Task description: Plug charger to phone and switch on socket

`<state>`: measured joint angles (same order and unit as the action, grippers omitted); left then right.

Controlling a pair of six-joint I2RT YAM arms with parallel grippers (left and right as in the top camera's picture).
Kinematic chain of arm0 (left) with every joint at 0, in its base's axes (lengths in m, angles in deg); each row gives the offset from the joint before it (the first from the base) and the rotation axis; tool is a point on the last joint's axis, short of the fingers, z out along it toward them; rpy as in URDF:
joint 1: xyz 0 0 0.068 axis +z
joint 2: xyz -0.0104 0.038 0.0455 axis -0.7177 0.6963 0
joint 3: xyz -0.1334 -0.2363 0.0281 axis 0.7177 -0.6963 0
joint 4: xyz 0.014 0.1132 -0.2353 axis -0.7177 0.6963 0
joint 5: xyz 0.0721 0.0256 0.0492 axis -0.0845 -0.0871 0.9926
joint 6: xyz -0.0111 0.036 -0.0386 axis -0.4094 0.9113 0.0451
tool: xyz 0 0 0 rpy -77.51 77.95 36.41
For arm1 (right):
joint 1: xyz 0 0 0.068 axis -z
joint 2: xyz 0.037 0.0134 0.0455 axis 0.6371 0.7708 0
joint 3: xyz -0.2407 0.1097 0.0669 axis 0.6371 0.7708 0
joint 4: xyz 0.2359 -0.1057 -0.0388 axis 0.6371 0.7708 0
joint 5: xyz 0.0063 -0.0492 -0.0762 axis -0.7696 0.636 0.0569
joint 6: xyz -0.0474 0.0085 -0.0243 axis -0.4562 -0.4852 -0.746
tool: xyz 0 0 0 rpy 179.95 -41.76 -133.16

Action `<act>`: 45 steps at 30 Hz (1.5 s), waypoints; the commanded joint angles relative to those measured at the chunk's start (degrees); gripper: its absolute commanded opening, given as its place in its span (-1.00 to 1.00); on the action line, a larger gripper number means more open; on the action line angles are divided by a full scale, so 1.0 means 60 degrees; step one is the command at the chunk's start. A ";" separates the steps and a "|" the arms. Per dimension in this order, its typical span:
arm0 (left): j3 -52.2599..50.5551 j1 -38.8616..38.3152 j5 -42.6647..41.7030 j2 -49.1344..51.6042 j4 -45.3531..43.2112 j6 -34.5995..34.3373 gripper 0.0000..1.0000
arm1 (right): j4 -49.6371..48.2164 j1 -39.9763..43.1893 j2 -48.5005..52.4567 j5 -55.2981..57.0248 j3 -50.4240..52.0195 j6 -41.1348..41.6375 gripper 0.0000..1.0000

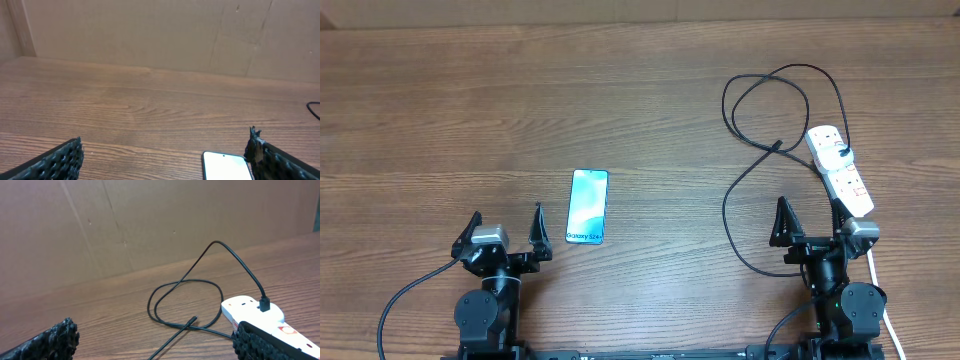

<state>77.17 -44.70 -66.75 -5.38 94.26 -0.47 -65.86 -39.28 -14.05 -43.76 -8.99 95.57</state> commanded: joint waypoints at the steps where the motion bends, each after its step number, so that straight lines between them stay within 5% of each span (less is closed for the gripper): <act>1: -0.0066 0.0069 -0.0149 -0.0080 -0.0044 0.0142 0.99 | -0.0022 -0.0040 -0.0076 0.0066 0.0102 -0.0073 1.00; 9: -0.0066 0.0069 0.0871 -0.0080 -0.0146 0.1188 0.99 | -0.0022 -0.0040 -0.0076 0.0066 0.0102 -0.0073 1.00; 21: -0.0066 0.0069 0.0845 -0.0080 -0.0157 0.1180 0.99 | -0.0022 -0.0040 -0.0076 0.0066 0.0102 -0.0073 0.99; 26: -0.0058 0.0051 -0.0871 -0.0080 -0.0084 0.0907 0.99 | -0.0022 -0.0040 -0.0076 0.0066 0.0102 -0.0073 1.00; 31: 0.0211 0.0051 -0.1818 -0.0080 -0.0087 -0.0732 0.99 | -0.0022 -0.0040 -0.0076 0.0066 0.0102 -0.0073 1.00; 45: 0.4171 0.0051 -0.2266 0.1723 0.1377 -0.0973 1.00 | -0.0022 -0.0040 -0.0076 0.0066 0.0102 -0.0073 1.00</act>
<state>95.93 -44.70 -79.03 -0.66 101.03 -5.32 -65.86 -39.28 -14.05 -43.79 -8.99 95.57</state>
